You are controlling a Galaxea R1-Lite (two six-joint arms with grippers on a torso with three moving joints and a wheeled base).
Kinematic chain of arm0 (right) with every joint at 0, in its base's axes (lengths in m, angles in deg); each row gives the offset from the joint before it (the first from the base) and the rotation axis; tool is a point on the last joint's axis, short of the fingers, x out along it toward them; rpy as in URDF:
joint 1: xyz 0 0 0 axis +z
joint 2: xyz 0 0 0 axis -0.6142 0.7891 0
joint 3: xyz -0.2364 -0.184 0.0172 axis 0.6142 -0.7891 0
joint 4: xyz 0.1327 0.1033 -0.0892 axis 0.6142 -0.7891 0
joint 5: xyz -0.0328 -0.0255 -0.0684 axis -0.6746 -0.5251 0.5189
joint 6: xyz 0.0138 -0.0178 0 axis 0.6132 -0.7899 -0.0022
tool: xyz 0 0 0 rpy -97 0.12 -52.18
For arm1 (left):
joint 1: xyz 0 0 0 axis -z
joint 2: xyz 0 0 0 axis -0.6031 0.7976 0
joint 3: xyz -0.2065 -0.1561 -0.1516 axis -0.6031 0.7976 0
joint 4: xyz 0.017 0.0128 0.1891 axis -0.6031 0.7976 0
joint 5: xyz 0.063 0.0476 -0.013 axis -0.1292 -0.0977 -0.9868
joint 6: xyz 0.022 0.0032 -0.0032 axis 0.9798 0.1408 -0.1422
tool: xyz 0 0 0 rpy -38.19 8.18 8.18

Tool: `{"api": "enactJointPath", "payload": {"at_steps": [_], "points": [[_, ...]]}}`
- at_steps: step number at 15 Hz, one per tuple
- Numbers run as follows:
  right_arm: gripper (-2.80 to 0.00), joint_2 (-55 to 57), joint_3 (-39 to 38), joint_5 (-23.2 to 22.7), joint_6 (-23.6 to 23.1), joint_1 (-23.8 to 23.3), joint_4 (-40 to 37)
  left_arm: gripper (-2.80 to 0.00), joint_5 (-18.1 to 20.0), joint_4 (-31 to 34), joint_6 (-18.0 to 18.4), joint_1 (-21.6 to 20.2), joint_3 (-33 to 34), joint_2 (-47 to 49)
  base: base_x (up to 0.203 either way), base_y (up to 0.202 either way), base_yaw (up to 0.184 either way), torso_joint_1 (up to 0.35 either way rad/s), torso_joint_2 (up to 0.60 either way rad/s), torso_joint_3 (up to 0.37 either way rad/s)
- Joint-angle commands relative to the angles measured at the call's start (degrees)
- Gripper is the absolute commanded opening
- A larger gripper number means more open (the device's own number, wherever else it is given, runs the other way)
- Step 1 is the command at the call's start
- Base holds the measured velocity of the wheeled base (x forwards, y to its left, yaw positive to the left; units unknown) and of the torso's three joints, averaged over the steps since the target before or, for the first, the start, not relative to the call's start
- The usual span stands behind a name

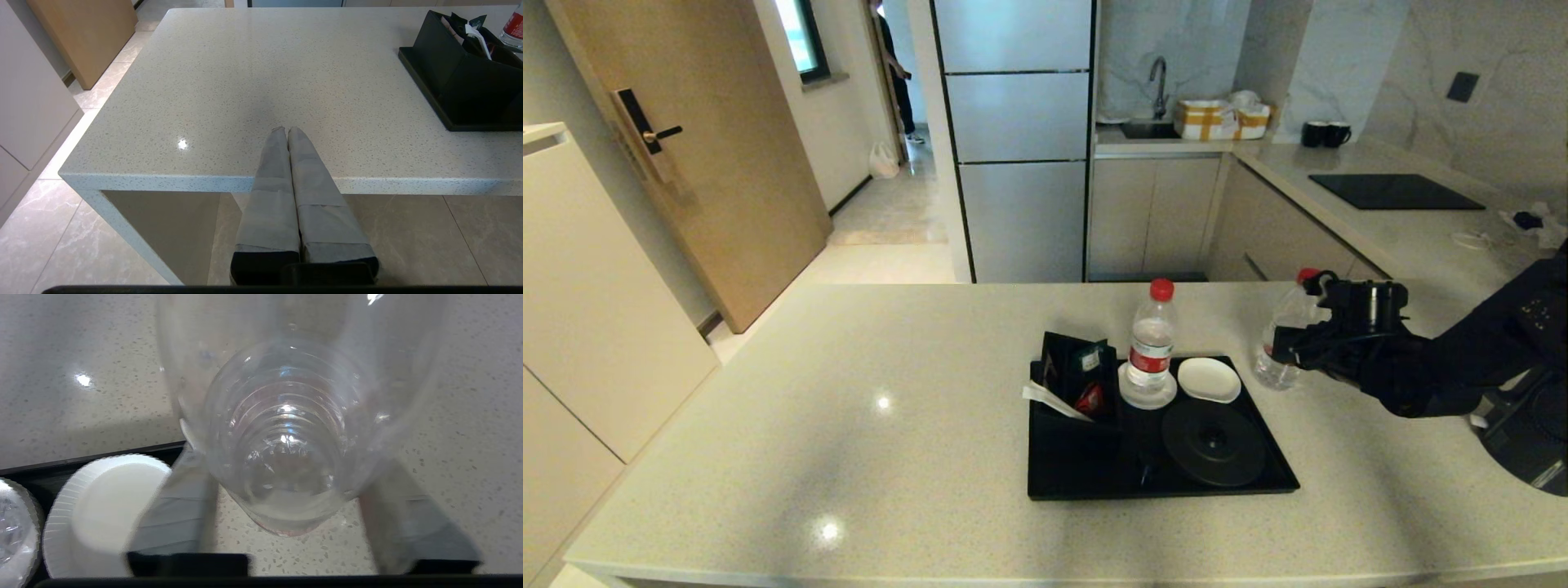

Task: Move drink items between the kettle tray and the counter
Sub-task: Place it on the right

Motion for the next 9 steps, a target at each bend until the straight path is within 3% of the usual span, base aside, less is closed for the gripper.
{"api": "enactJointPath", "payload": {"at_steps": [1,9], "points": [[0.0,-0.11,0.04,-0.04,0.14,0.01,0.39,-2.8,-0.02,0.04,0.02,0.0,0.03,0.05,0.0,0.0,0.0,0.0,0.0,0.0],[0.0,-3.79,-3.56,-0.78,-0.22,0.1,-0.2,-2.8,-0.02,-0.03,0.02,0.0,-0.02,0.05,0.0,0.0,0.0,0.0,0.0,0.0]]}}
